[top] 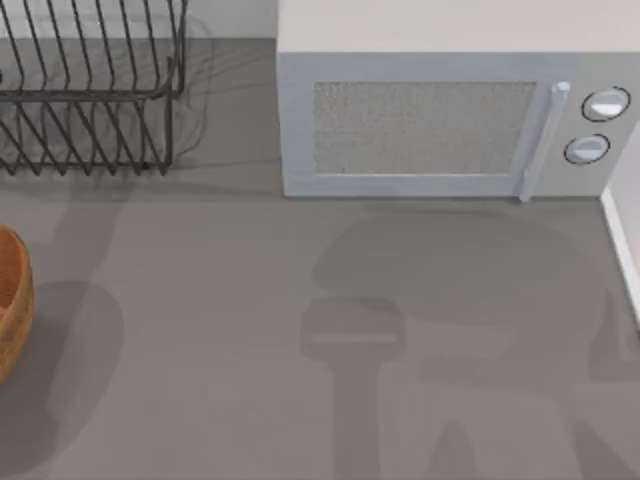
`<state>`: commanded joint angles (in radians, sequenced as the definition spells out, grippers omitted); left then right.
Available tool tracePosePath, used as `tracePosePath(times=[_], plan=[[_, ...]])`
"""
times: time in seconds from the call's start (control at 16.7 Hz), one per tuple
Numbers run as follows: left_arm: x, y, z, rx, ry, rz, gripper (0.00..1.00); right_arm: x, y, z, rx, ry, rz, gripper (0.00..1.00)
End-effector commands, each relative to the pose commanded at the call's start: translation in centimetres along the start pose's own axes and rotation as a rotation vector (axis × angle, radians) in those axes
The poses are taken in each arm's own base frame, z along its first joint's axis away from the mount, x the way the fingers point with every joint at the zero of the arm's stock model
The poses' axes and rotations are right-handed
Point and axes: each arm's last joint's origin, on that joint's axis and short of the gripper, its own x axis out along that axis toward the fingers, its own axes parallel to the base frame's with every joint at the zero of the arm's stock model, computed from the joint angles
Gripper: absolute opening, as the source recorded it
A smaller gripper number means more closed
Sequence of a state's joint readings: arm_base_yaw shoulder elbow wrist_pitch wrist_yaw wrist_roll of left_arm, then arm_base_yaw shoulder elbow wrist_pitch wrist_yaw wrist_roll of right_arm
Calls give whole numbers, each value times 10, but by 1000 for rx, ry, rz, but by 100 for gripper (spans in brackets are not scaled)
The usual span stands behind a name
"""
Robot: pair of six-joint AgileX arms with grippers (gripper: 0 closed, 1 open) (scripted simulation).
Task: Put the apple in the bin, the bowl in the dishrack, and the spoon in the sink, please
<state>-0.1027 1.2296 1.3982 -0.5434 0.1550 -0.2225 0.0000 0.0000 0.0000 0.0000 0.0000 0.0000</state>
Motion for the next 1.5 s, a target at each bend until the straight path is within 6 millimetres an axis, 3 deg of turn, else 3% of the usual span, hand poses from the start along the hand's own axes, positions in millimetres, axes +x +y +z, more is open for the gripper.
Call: tracePosePath(times=[0.18,0.36,0.84,1.02,1.2,1.5], plan=[[-54,27,-5,131,-248,87,0,0,0,0,0,0,0,100],[-81,39,-14,224,-377,167,0,0,0,0,0,0,0,100],[-81,43,-15,243,-396,184,0,0,0,0,0,0,0,100],[-50,54,-12,239,-387,185,0,0,0,0,0,0,0,100],[4,73,-13,236,-387,186,0,0,0,0,0,0,0,100],[102,104,-49,247,-410,186,0,0,0,0,0,0,0,100]])
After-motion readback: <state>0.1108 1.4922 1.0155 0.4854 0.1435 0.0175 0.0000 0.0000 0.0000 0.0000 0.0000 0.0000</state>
